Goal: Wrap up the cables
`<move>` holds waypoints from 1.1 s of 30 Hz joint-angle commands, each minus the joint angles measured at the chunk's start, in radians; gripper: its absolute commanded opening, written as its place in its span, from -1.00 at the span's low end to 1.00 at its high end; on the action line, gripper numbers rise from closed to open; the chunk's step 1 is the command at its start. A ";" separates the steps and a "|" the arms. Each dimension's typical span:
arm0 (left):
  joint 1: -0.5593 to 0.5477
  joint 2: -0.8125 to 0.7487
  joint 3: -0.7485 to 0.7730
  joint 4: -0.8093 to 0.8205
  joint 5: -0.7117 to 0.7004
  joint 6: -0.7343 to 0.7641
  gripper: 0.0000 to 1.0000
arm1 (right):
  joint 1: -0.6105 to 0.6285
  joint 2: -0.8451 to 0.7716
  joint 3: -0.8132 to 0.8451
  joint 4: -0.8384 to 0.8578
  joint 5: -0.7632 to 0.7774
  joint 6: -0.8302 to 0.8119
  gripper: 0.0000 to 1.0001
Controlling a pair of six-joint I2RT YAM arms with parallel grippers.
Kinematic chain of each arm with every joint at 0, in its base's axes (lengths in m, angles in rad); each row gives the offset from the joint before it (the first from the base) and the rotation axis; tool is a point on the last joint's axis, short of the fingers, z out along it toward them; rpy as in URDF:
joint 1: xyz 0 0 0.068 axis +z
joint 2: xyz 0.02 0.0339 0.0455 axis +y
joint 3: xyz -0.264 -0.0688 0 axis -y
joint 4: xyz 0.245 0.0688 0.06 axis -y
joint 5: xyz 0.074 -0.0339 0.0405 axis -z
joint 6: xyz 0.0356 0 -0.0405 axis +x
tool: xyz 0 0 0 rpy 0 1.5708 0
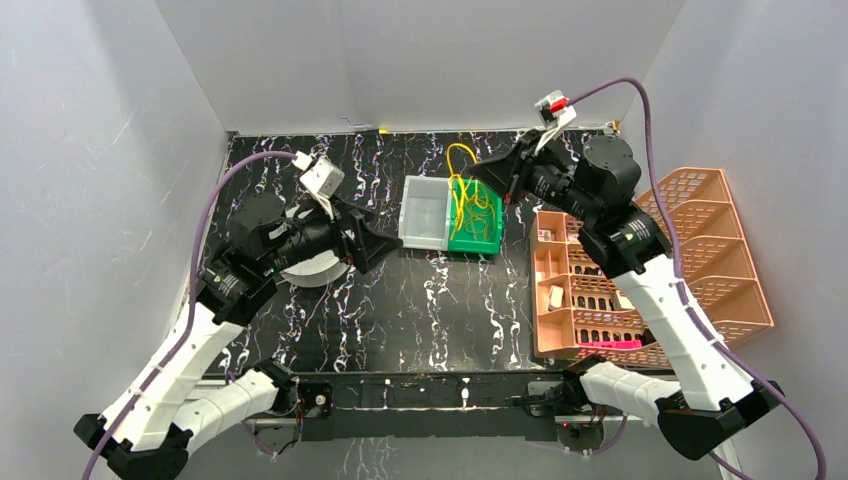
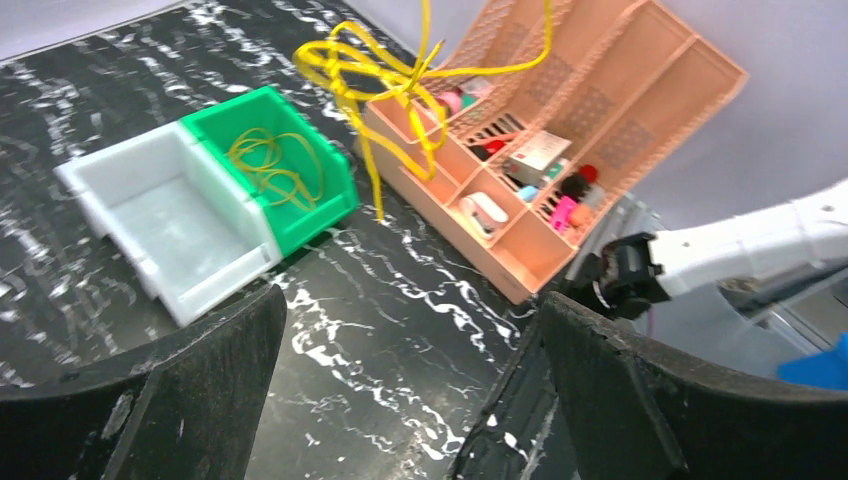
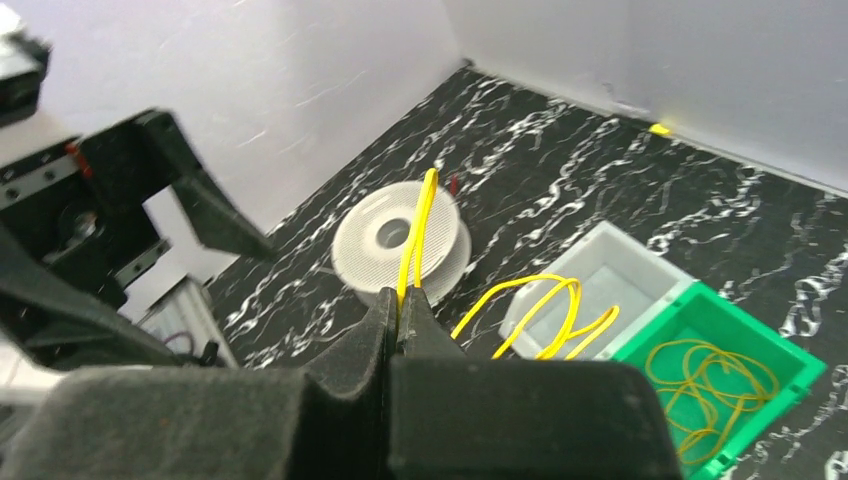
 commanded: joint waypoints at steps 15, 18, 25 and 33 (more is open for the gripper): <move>-0.006 0.115 -0.015 0.372 0.517 -0.212 0.77 | -0.001 -0.132 -0.235 0.282 -0.623 0.141 -1.00; -0.010 0.141 -0.045 0.470 0.565 -0.272 0.69 | 0.003 -0.134 -0.255 0.319 -0.640 0.175 -1.00; -0.044 0.185 -0.093 0.615 0.601 -0.357 0.56 | 0.017 -0.135 -0.291 0.422 -0.677 0.253 -1.00; -0.145 0.219 -0.152 0.495 0.550 -0.209 0.50 | 0.028 -0.160 -0.280 0.501 -0.691 0.303 -1.00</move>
